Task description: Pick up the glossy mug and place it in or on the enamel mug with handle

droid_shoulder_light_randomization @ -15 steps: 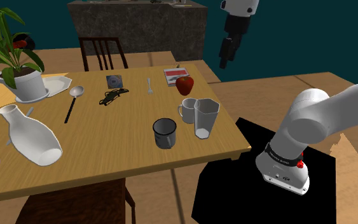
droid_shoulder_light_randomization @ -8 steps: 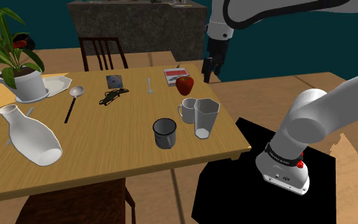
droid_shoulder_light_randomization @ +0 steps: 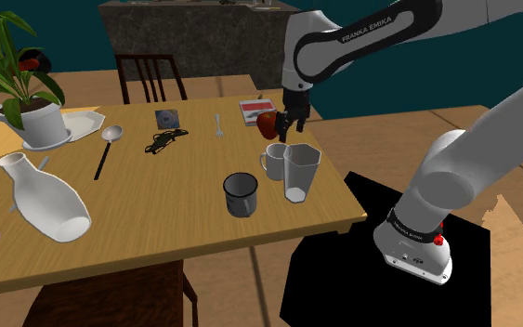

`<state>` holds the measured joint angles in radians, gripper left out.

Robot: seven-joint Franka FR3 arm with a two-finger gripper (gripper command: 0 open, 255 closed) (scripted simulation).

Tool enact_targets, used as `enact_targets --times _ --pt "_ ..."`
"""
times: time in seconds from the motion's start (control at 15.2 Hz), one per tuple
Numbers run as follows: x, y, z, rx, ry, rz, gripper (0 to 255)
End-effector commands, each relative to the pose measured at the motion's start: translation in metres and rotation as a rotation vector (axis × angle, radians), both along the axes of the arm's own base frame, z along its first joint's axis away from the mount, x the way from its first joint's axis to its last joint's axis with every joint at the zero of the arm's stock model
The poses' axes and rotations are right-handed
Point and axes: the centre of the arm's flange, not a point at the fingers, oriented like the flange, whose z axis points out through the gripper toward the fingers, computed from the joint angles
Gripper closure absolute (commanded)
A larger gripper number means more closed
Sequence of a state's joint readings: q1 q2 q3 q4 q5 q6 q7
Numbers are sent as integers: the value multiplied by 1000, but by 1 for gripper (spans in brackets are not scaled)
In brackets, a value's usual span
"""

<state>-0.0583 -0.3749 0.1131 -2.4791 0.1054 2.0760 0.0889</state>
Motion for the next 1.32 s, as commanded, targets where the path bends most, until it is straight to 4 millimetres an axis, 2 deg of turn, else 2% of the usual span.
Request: enact_targets --times 0.0,0.07,0.53,1.06,1.12,1.25 --pt "13 -2 -24 3 8 -24 0" --pt "19 -2 -33 4 12 -34 0" --pt "17 0 -70 4 12 -34 0" --pt "17 0 -73 4 12 -34 0" --pt "17 0 -73 4 12 -34 255" --pt "17 0 -73 4 12 -34 255"
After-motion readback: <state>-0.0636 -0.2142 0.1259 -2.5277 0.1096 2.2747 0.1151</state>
